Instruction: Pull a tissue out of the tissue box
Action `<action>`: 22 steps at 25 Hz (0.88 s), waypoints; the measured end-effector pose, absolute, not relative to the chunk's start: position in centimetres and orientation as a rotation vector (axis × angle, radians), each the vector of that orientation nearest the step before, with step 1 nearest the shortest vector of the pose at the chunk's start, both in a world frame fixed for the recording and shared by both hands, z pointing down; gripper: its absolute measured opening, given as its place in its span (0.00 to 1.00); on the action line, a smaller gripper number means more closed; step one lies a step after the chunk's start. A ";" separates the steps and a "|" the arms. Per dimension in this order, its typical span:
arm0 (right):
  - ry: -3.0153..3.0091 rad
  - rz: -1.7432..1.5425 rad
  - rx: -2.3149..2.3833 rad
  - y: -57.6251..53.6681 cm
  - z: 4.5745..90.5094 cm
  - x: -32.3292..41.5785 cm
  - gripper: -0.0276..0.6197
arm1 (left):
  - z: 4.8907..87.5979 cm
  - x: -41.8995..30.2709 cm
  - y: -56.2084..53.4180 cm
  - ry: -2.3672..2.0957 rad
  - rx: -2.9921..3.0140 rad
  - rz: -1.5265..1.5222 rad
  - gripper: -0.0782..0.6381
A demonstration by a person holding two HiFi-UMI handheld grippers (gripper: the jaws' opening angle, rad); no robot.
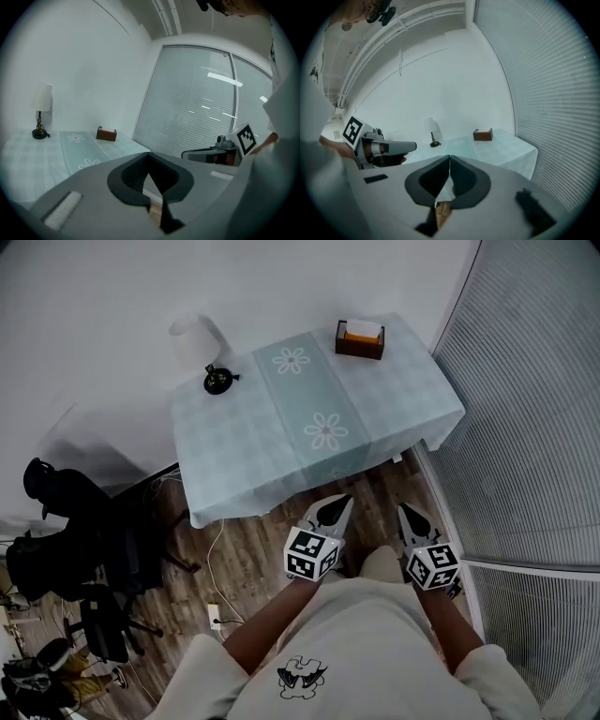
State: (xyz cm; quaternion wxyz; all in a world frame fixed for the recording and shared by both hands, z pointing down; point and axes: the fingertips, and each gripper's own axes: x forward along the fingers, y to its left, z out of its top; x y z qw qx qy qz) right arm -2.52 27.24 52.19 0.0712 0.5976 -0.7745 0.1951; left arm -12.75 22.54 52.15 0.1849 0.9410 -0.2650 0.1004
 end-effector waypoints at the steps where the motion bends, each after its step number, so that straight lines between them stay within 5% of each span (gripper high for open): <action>1: -2.321 0.593 1.793 26.9 52.3 -2.5 0.05 | 52.2 -12.9 22.0 -0.750 2.646 0.277 0.12; 22: -2.392 0.615 1.717 -0.8 53.1 13.4 0.05 | 53.3 1.8 -3.4 -0.854 2.581 0.324 0.12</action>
